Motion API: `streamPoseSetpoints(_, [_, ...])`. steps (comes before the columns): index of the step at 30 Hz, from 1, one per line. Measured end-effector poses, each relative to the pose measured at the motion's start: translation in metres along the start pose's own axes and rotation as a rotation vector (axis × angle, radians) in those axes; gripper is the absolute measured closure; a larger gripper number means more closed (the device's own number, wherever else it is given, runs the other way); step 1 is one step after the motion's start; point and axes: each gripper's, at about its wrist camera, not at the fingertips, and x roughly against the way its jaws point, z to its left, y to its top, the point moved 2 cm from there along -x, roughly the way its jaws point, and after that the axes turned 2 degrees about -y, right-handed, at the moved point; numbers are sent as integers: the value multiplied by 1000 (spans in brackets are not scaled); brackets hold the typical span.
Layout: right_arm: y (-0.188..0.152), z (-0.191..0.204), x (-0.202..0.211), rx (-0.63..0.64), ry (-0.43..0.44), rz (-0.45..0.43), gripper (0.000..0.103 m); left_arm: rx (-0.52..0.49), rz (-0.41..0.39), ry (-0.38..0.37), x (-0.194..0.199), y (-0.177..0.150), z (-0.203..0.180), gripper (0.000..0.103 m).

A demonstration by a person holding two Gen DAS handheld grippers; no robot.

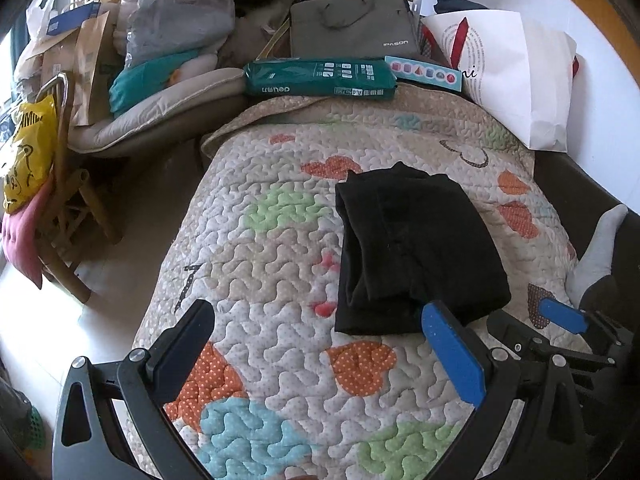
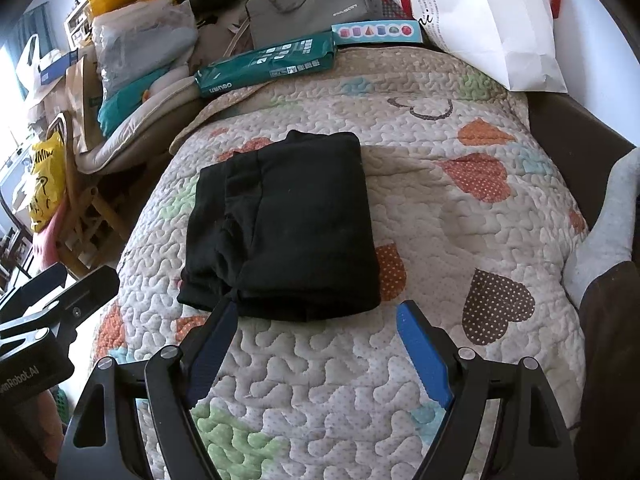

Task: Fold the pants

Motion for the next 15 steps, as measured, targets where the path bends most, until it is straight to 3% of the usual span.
streamPoseSetpoints(15, [-3,1,-4,8,0,12,17,14,40,-15,-10,-5,1,0])
